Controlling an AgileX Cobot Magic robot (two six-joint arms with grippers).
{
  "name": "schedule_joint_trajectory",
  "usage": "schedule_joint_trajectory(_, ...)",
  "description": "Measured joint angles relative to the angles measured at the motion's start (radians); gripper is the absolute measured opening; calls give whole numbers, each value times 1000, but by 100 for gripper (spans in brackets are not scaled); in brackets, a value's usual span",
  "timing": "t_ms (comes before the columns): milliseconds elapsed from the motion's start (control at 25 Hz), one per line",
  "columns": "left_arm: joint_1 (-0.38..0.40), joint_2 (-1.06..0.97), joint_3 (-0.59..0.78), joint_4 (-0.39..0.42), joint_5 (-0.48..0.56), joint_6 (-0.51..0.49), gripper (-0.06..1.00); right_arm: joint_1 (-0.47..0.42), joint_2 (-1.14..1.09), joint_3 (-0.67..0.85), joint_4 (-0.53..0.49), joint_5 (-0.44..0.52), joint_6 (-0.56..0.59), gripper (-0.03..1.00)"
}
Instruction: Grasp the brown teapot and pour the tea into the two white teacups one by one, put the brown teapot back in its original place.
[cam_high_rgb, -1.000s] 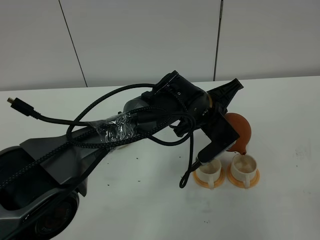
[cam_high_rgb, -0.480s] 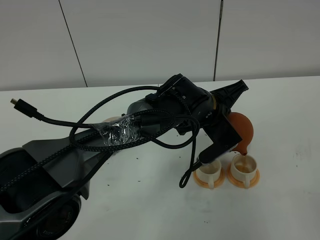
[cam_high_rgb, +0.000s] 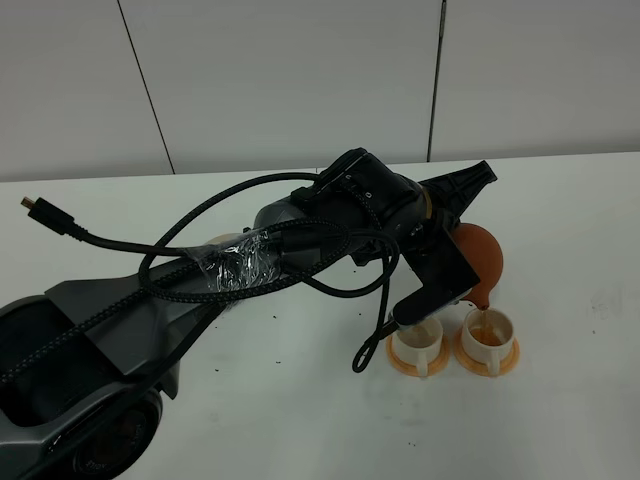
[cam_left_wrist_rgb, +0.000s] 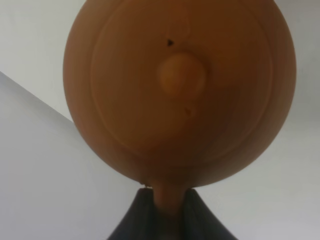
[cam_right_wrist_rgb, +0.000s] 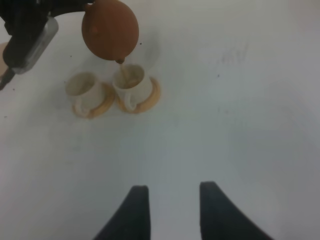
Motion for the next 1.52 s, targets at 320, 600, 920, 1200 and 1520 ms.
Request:
schedule_joint_trajectory(320, 0, 0, 0, 9, -19, 3, 17, 0, 0, 0, 0, 0, 0, 24)
schedule_joint_trajectory(600, 0, 0, 0, 10, -22, 4, 17, 0, 0, 0, 0, 0, 0, 24)
schedule_joint_trajectory(920, 0, 0, 0, 10, -22, 6, 17, 0, 0, 0, 0, 0, 0, 24)
schedule_joint_trajectory(1200, 0, 0, 0, 12, -22, 7, 17, 0, 0, 0, 0, 0, 0, 24)
schedule_joint_trajectory(1520, -11, 0, 0, 33, -29, 8, 17, 0, 0, 0, 0, 0, 0, 24)
